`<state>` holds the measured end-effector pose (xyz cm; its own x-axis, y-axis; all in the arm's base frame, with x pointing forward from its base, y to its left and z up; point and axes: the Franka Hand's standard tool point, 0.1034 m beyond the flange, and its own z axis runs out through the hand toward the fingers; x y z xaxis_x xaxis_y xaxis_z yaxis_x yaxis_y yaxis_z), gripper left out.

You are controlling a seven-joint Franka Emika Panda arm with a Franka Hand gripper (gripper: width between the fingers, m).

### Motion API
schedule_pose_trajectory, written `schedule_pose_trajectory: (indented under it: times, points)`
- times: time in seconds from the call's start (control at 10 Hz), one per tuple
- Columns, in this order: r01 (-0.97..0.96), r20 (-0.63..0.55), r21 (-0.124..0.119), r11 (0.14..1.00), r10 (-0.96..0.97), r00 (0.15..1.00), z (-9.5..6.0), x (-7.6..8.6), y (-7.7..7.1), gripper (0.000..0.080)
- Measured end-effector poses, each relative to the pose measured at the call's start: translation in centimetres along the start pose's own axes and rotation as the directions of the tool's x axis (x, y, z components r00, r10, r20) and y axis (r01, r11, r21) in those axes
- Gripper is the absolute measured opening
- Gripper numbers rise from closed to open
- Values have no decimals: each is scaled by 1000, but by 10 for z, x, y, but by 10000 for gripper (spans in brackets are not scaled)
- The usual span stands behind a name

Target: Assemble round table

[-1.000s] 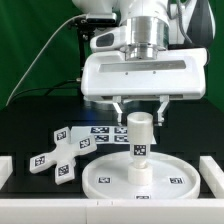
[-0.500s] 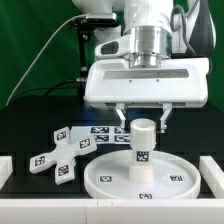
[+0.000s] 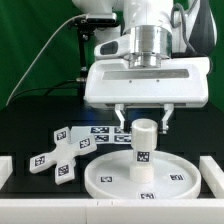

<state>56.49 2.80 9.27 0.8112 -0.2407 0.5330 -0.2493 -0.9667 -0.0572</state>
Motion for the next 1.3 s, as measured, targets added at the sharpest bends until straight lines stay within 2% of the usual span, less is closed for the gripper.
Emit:
schedule_pose_trajectory:
  times: [0.1, 0.2, 0.3, 0.4, 0.5, 0.7, 1.0, 1.2, 1.3]
  points:
    - [0, 5, 0, 1000, 0, 1000, 0, -1, 0, 599]
    - [-2, 44, 2, 1000, 2, 999, 2, -4, 0, 599]
    - [-13, 94, 10, 1000, 12, 996, -1, -2, -2, 639]
    - [-21, 102, 13, 1000, 19, 995, -2, 2, -2, 647]
    - [-29, 170, 15, 999, 26, 985, 1, -2, -3, 647]
    - [-60, 324, 14, 998, 52, 945, 6, 5, -1, 649]
    - [-82, 513, -3, 997, 72, 856, 13, -4, 6, 649]
    - [-102, 536, -14, 995, 94, 839, 14, -4, 6, 649]
    - [-109, 536, -19, 994, 102, 838, 14, -4, 6, 524]
